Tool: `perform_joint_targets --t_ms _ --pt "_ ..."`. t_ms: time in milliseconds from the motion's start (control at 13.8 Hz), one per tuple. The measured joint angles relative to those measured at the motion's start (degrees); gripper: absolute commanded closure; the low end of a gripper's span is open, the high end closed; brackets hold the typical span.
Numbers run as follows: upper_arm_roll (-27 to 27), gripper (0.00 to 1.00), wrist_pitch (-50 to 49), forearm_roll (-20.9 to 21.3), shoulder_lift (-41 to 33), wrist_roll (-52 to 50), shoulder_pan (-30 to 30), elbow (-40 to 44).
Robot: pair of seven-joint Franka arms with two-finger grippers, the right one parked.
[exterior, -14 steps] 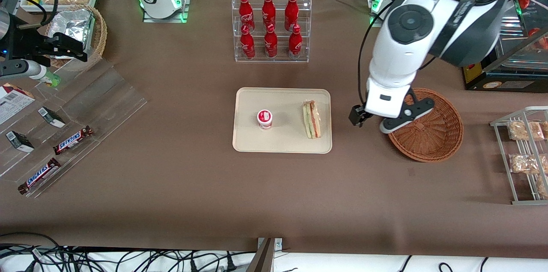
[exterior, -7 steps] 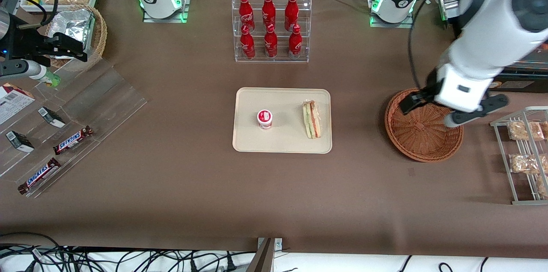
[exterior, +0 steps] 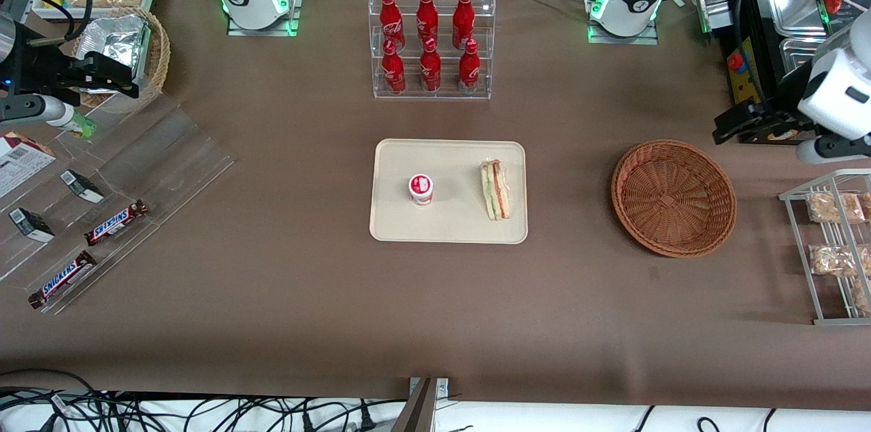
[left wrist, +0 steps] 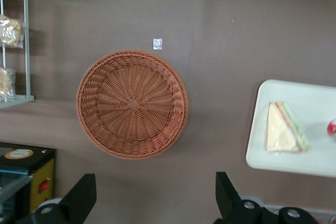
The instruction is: Place sandwich from basket to tray
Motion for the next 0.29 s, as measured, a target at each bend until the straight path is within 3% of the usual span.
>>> perform_joint_targets --t_ms 290 --pt "1.40 0.00 -0.81 -0.08 -1.07 7.53 -1.18 -0.69"
